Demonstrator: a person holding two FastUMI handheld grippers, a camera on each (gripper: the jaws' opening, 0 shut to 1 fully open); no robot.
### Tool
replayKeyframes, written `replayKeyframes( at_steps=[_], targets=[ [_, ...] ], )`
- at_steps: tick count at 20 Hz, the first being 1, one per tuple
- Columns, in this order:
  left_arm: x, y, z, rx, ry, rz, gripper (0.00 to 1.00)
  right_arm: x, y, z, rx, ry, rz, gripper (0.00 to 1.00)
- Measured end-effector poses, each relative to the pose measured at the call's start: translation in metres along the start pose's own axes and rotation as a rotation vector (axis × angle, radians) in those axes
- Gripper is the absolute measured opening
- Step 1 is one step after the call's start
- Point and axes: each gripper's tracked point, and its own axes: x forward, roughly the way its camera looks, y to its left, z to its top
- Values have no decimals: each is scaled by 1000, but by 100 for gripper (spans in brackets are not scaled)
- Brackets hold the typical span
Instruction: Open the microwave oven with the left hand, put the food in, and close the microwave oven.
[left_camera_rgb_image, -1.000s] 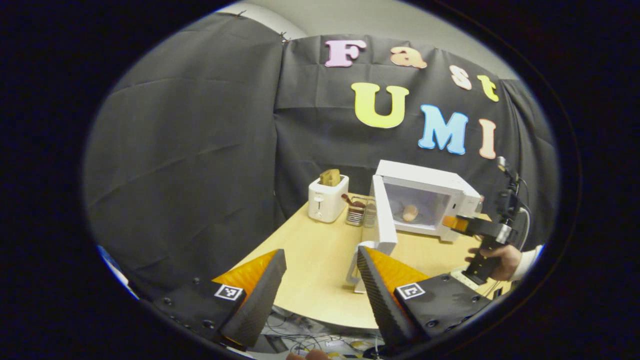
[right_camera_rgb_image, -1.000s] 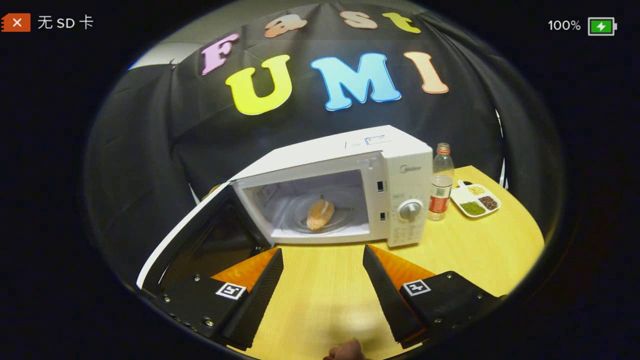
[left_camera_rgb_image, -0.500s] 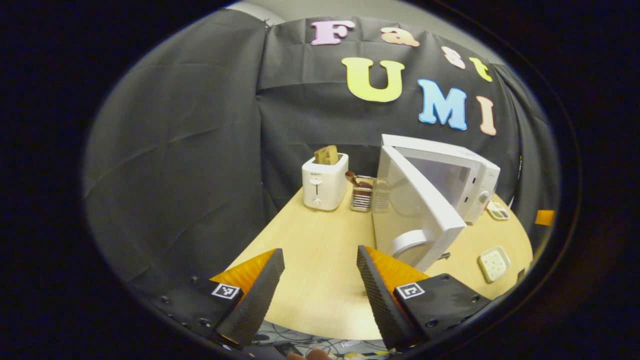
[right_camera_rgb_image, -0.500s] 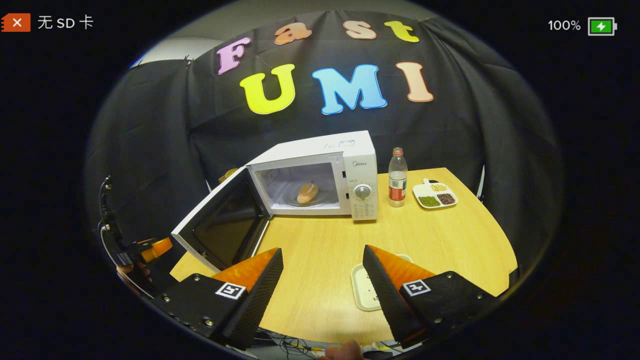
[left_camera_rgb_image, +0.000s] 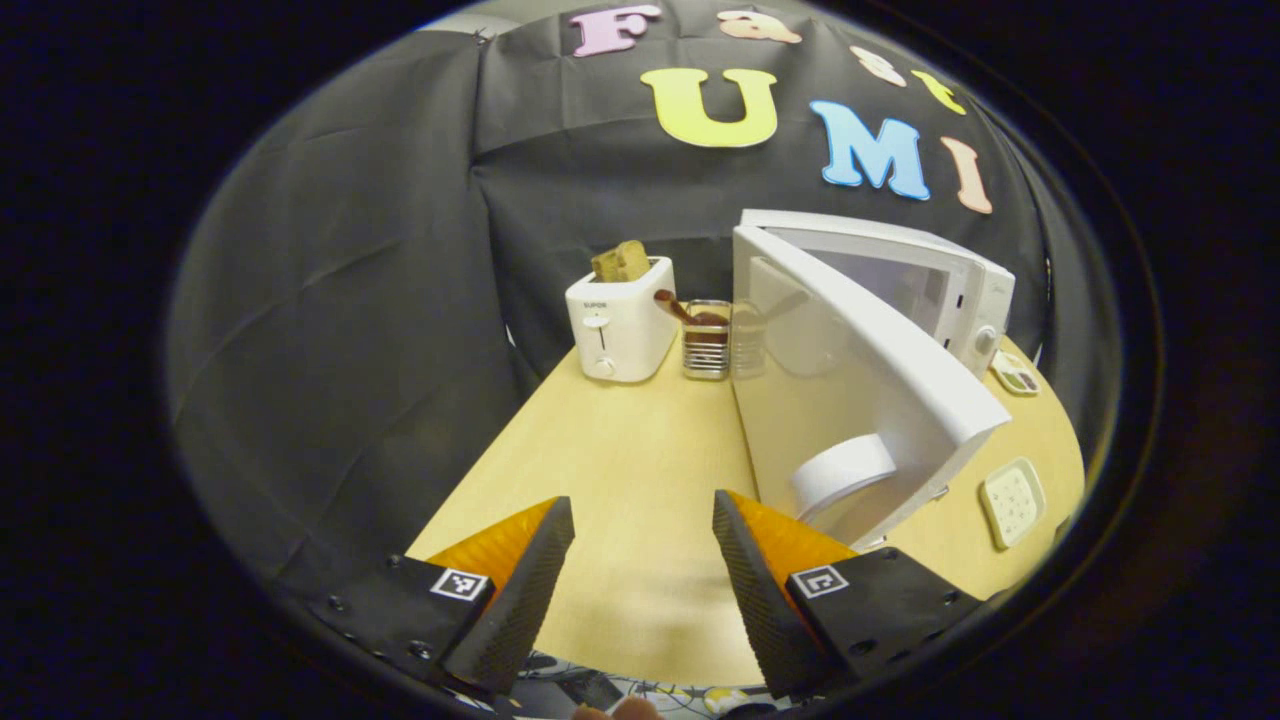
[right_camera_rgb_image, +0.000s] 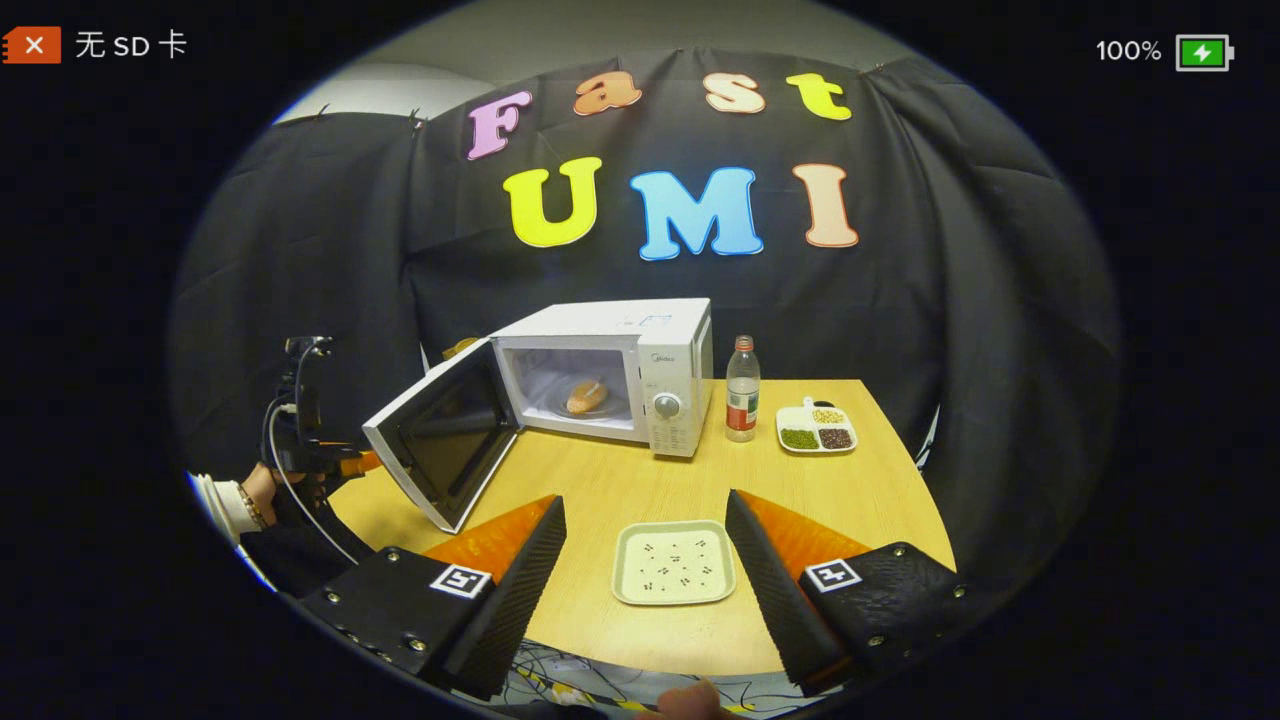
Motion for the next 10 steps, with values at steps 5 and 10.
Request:
replayKeyframes(
  at_steps=[5,10],
  targets=[
    [-9,-70,8,38,2,-27,94,-10,-47,0,42,-12,-9,98],
    [13,-130,34,66,-22,-100,94,-4,-74,1,85,-14,-87,98]
  ],
)
